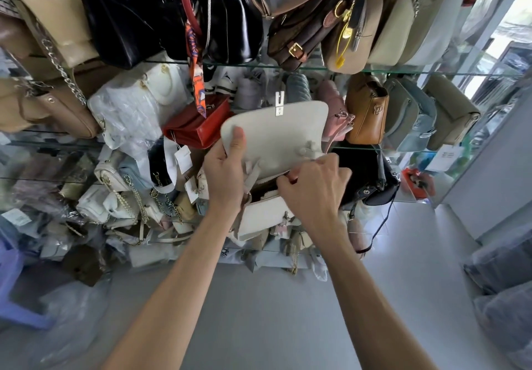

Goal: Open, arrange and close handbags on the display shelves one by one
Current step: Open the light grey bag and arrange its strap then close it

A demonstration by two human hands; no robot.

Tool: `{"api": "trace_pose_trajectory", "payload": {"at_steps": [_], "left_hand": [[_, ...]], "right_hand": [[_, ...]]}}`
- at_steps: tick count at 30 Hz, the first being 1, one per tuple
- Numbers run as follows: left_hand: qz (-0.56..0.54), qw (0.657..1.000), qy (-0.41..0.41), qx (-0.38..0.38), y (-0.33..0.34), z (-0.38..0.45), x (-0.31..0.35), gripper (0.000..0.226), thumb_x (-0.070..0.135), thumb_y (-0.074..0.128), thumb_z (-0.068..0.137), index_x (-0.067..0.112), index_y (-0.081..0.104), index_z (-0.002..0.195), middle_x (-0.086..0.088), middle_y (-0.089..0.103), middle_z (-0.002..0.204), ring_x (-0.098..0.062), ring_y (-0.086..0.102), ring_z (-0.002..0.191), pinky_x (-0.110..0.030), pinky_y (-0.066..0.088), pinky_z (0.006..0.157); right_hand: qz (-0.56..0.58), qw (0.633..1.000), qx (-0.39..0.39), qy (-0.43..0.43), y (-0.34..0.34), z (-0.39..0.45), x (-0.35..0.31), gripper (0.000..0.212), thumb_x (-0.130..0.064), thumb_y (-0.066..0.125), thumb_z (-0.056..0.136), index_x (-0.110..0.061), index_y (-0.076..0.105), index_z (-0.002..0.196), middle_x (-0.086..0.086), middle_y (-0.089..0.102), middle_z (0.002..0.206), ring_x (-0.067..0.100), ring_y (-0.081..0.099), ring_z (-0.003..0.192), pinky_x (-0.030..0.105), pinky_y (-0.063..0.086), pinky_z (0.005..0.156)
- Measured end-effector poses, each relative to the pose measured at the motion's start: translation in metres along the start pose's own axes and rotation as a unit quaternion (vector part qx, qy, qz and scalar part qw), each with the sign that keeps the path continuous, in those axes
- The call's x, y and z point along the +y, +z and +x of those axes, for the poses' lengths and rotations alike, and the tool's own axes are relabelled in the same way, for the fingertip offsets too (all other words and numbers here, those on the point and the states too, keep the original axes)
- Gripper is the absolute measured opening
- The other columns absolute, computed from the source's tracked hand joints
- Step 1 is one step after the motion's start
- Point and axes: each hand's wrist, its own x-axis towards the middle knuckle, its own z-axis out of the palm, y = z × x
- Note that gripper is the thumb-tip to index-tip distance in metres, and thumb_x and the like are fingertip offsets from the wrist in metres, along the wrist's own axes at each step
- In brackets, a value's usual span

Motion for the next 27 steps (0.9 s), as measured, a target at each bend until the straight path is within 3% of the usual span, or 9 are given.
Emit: {"api": "trace_pose_trajectory", "payload": {"at_steps": [7,10,12,14,16,20,22,24,27], "left_hand": [[-0.031,0.999,-0.033,0.0,-0.007,-0.001,-0.011,0.038,0.039,0.061,0.099,0.019,0.064,0.067,-0.005,0.043,0.069,-0.014,0.051,0.045,-0.023,0.057,0.048],[-0.051,0.997,-0.051,0.017,-0.011,-0.005,-0.013,0.034,0.043,0.064,0.096,0.022,0.067,0.069,-0.006,0.051,0.07,-0.015,0.054,0.051,-0.025,0.061,0.054],[-0.051,0.997,-0.034,0.038,-0.013,-0.007,-0.015,0.031,0.043,0.063,0.096,0.024,0.069,0.072,-0.001,0.049,0.059,-0.014,0.049,0.049,-0.031,0.063,0.061],[-0.044,0.998,-0.005,0.045,-0.019,-0.008,-0.017,0.034,0.046,0.063,0.093,0.015,0.066,0.079,-0.005,0.039,0.053,-0.021,0.043,0.05,-0.034,0.062,0.061],[-0.05,0.998,-0.001,0.04,-0.026,-0.01,-0.02,0.039,0.045,0.063,0.092,0.008,0.062,0.081,-0.005,0.036,0.052,-0.021,0.043,0.047,-0.035,0.062,0.061],[-0.015,1.0,0.012,0.013,-0.032,-0.016,-0.026,0.049,0.041,0.064,0.098,0.0,0.059,0.074,-0.005,0.037,0.045,-0.019,0.041,0.04,-0.042,0.063,0.068],[-0.015,1.0,0.003,0.015,-0.03,-0.019,-0.026,0.041,0.039,0.064,0.094,0.016,0.063,0.06,-0.002,0.038,0.043,-0.014,0.041,0.038,-0.04,0.063,0.065],[-0.02,1.0,0.004,0.005,-0.03,-0.021,-0.025,0.037,0.036,0.061,0.092,0.023,0.066,0.057,0.001,0.037,0.042,-0.011,0.039,0.037,-0.037,0.062,0.063],[-0.033,0.999,-0.018,0.015,-0.034,-0.021,-0.025,0.038,0.033,0.061,0.095,0.026,0.067,0.058,0.001,0.037,0.044,-0.013,0.041,0.038,-0.036,0.062,0.063]], "right_hand": [[0.077,0.975,-0.161,-0.13,0.009,-0.011,-0.008,0.026,-0.031,0.057,0.086,-0.025,0.08,0.077,0.0,0.067,0.071,0.028,0.05,0.104,0.043,0.041,0.096],[0.156,0.951,-0.212,-0.165,0.001,-0.008,0.002,0.029,-0.036,0.059,0.092,-0.032,0.078,0.071,-0.005,0.067,0.065,0.022,0.061,0.089,0.04,0.05,0.085],[0.213,0.957,-0.143,-0.133,-0.005,-0.008,0.011,0.023,-0.04,0.062,0.092,-0.033,0.082,0.083,-0.015,0.077,0.077,0.011,0.069,0.08,0.036,0.055,0.085],[0.211,0.973,0.005,-0.089,-0.007,-0.005,0.027,0.02,-0.04,0.066,0.09,-0.032,0.083,0.085,-0.023,0.074,0.076,0.01,0.07,0.084,0.04,0.054,0.09],[0.247,0.968,0.046,-0.023,-0.012,-0.003,0.04,0.016,-0.034,0.068,0.092,-0.029,0.083,0.088,-0.027,0.068,0.075,0.009,0.068,0.088,0.04,0.054,0.091],[0.244,0.966,-0.045,0.066,-0.011,0.002,0.056,0.023,-0.035,0.064,0.096,-0.021,0.08,0.088,-0.016,0.066,0.083,0.016,0.063,0.091,0.03,0.044,0.077],[0.24,0.958,-0.107,0.113,-0.011,0.005,0.059,0.033,-0.033,0.056,0.1,-0.01,0.073,0.084,-0.003,0.065,0.078,0.024,0.06,0.087,0.033,0.043,0.071],[0.239,0.945,-0.161,0.156,-0.011,0.009,0.059,0.036,-0.031,0.047,0.103,-0.002,0.067,0.098,0.008,0.064,0.089,0.031,0.057,0.095,0.039,0.04,0.075],[0.203,0.929,-0.247,0.188,-0.011,0.013,0.06,0.046,-0.041,0.033,0.106,-0.007,0.06,0.121,0.015,0.059,0.119,0.036,0.054,0.116,0.042,0.042,0.093]]}}
